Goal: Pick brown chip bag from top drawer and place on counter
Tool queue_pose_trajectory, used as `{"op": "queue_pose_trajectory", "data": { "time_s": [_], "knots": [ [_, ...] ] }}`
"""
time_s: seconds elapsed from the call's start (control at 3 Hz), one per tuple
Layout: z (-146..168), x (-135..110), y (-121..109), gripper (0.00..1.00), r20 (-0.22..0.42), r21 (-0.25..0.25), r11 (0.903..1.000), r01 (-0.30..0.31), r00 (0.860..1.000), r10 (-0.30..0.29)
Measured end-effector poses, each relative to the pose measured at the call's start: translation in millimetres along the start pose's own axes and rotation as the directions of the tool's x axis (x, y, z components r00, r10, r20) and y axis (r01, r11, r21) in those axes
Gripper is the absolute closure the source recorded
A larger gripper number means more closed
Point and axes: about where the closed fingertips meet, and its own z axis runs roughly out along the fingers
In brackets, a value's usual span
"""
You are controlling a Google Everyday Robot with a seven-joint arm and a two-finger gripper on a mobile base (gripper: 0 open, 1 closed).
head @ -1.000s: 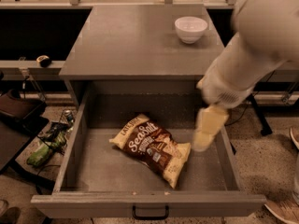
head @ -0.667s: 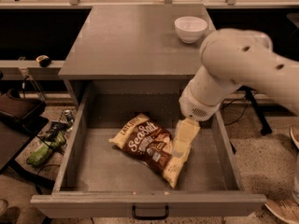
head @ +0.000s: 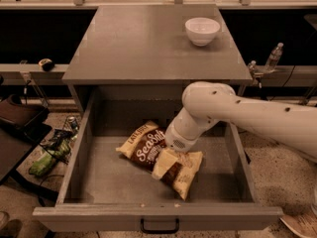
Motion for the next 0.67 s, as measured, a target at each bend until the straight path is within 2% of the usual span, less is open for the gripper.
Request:
{"op": "queue_pose_trajectory", "data": {
  "time_s": [0.33,0.67],
  "knots": [
    [35.7,-10.2,27.5,0.43,0.038,-0.090,0.9959,0.008,0.999,-0.004],
    [34.0,-12.3,29.5,0.66,0.040,-0.095,0.9954,0.009,0.999,-0.005]
  ]
}}
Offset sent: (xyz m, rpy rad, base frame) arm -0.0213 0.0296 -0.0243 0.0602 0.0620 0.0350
